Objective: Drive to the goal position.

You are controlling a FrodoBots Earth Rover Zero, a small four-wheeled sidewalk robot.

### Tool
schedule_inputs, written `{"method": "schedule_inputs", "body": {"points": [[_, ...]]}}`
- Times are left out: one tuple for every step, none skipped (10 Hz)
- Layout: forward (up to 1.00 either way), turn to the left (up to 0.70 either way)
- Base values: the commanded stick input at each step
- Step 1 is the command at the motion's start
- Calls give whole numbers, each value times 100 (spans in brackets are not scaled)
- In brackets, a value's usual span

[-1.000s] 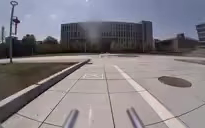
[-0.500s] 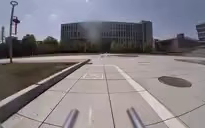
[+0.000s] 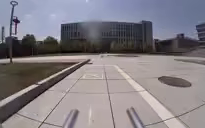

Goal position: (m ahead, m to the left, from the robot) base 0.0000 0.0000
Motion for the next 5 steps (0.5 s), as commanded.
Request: {"method": "schedule_inputs", "body": {"points": [[9,0],[9,0],[9,0],[9,0],[9,0]]}}
